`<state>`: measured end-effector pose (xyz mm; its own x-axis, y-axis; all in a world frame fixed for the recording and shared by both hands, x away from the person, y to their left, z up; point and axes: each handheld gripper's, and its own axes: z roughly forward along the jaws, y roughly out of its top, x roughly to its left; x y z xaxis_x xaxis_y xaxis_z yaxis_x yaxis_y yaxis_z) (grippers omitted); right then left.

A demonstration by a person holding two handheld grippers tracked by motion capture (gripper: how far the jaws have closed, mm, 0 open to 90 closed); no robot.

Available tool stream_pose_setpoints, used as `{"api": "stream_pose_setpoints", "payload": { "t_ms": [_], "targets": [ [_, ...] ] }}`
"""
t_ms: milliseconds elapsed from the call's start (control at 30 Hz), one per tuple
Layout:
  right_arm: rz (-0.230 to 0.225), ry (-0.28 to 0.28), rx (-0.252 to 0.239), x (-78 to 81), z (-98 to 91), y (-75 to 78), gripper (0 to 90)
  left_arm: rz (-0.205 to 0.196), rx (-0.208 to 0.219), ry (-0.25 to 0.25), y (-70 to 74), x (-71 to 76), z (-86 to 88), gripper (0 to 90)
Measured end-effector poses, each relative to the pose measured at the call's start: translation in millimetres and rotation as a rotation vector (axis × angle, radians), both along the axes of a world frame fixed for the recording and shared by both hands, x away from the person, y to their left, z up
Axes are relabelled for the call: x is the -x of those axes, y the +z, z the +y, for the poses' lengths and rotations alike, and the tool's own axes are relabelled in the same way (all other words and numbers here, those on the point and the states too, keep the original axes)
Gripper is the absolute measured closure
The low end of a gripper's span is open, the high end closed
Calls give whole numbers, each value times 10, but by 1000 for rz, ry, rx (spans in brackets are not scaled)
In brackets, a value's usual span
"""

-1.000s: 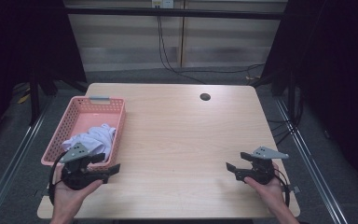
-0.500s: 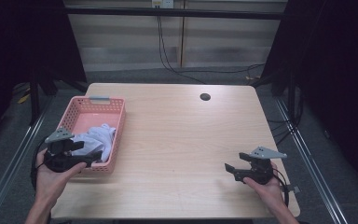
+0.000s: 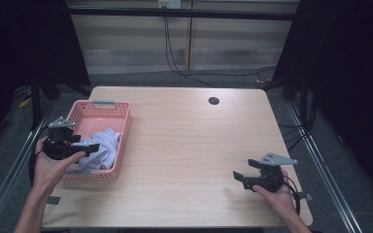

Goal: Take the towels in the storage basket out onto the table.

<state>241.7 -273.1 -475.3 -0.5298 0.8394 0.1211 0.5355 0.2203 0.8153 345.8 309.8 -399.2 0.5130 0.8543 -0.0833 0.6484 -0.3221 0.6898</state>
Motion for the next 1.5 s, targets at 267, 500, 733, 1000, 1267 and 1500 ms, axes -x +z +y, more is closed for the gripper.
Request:
{"api": "stream_pose_setpoints", "payload": {
  "t_ms": [267, 500, 733, 1000, 1267, 1500],
  "targets": [
    [11, 4, 4, -15, 4, -14, 198, 60, -12, -31, -149, -191, -48, 163],
    [23, 19, -2, -20, 11, -20, 196, 146, -79, -3, -302, -328, -83, 168],
    [24, 26, -2, -28, 6, -21, 195, 191, -150, -12, -368, -415, -91, 131],
    [26, 31, 2, -24, 16, -20, 196, 274, -209, -22, -490, -555, -173, 0],
    [29, 42, 7, -22, 20, -21, 197, 382, -226, -36, -577, -692, -218, 0],
    [33, 51, 11, -28, 44, -28, 200, 451, -328, -36, -656, -773, -397, 0]
  ]
}}
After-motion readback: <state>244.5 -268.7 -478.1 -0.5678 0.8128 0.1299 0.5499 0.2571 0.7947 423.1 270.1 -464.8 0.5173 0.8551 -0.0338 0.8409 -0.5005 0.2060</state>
